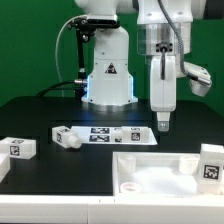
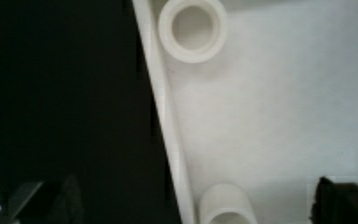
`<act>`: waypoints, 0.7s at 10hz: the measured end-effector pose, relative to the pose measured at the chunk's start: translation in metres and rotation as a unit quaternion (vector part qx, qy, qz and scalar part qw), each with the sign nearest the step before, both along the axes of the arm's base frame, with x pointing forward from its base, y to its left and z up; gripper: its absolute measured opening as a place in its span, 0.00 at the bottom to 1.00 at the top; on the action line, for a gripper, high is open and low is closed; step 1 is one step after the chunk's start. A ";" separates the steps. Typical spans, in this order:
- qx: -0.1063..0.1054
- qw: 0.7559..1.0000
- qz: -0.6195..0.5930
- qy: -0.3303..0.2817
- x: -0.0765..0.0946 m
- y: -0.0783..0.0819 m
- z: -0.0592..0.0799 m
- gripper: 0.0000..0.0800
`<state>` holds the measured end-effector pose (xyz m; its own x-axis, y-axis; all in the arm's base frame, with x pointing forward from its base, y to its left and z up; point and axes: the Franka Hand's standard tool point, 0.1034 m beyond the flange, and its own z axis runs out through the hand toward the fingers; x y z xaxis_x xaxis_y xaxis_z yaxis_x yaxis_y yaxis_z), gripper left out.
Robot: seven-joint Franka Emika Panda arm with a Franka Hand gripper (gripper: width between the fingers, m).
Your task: Assemble square table
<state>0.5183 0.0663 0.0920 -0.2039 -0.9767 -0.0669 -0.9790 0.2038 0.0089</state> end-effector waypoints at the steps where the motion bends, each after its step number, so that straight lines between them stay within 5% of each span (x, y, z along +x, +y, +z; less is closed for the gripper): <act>1: 0.005 1.000 0.013 -0.003 -0.003 -0.004 -0.003 0.81; 5: 0.039 0.999 0.024 0.022 -0.071 -0.037 -0.025 0.81; 7: 0.039 0.999 0.018 0.026 -0.072 -0.033 -0.026 0.81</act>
Offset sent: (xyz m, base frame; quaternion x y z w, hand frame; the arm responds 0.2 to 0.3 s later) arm -0.0861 -0.0303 -0.0147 -0.0121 -0.0764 -0.0188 0.9968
